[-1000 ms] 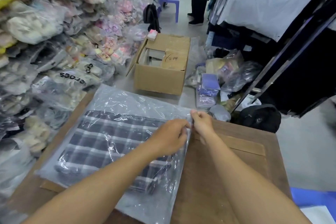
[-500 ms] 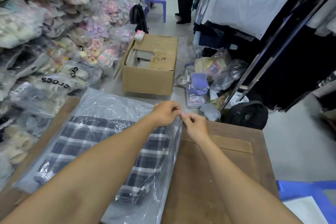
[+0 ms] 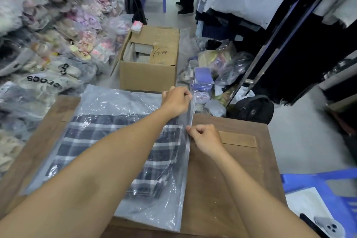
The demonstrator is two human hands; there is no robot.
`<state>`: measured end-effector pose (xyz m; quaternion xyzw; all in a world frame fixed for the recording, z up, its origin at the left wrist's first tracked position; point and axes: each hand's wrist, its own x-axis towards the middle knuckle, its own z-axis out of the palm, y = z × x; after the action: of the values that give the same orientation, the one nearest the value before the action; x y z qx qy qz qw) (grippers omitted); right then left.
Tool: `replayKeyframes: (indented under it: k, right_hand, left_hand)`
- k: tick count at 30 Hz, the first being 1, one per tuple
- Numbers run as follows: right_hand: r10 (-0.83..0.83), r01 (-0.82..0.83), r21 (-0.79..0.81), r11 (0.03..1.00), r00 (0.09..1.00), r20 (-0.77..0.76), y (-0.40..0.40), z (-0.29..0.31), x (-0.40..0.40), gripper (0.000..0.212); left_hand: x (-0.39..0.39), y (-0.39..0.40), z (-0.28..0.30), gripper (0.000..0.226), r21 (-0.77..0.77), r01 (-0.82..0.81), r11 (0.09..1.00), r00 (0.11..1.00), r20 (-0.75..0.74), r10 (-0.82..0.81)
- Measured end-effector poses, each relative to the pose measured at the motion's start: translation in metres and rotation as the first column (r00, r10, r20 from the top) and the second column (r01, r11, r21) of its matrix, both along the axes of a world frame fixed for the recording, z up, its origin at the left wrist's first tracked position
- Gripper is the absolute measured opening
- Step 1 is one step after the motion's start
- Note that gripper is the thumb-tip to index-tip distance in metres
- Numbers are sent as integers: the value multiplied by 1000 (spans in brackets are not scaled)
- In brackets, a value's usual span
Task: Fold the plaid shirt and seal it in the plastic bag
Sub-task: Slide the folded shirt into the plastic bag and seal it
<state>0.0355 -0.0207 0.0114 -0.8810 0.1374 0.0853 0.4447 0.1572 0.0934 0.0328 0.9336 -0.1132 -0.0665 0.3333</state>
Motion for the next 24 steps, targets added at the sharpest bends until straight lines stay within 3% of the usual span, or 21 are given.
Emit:
replayKeyframes:
  k: [6,10,14,17,20,24]
  right_hand:
    - [142,-137,48,989,983,-113,-13,9,-26,55]
    - [288,-247,189,950,928,-235,-16,-2,-55,36]
    - [476,-439,193,877,744,-469,-28,-3,-80,22]
    - [482,-428,244,870,633,-606,-27,-12,-94,34]
    - [483,-437,242,866,610,-628,-25,-13,-93,38]
    - [467,-506,194,841,494,-733,-27,4,-73,54]
  left_hand:
    - [9,-12,10,19,-37,-127,991,992,16,127]
    - [21,-7,12,20,-4,-169,986,986,-5,169]
    - [24,-8,11,21,-42,-208,977,977,-52,206]
    - [24,-13,10,19,-30,-192,981,980,-62,190]
    - [16,-19,13,19,-50,-165,985,984,-69,162]
    - [10,-17,15,20,-92,-95,991,994,-57,90]
